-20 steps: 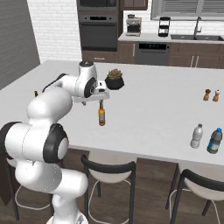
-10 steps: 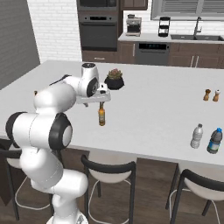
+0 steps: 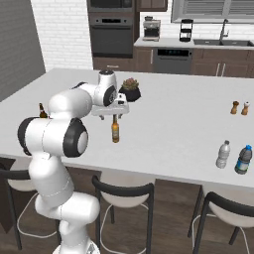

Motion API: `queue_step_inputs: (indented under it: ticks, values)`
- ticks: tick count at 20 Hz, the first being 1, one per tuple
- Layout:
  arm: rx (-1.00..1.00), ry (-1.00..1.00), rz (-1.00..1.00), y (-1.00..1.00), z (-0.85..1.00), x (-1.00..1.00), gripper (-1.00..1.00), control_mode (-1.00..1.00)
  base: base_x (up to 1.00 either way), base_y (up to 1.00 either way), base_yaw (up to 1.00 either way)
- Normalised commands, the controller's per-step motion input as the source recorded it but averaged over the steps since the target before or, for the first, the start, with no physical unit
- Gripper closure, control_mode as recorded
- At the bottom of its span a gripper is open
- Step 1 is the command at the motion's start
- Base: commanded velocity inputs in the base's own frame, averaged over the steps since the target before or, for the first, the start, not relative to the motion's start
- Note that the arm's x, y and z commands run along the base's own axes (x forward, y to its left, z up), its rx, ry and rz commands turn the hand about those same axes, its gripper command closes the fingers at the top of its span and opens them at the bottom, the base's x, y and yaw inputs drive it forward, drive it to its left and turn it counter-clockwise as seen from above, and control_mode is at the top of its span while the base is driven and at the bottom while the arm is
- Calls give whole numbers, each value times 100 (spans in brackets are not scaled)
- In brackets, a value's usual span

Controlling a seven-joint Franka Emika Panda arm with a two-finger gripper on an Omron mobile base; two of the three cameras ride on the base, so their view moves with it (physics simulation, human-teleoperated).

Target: Move the plastic bottles in the middle to the plastics group, and the glass bottles in the middle to the glass group.

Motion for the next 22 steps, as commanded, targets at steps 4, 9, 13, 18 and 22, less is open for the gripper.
queue_step_inputs:
  ticks: [4, 9, 13, 18, 22]
  values:
    - [0, 1, 0, -8, -10, 23, -100, -100, 0, 0, 0]
    - [0, 0, 0, 4, -14, 32, -100, -100, 0, 0, 0]
    - [0, 0, 0, 12, -17, 24, -100, -100, 0, 0, 0]
    - [0, 0, 0, 3, -16, 26, -100, -100, 0, 0, 0]
    - [0, 0, 0, 0, -10, 25, -100, -100, 0, 0, 0]
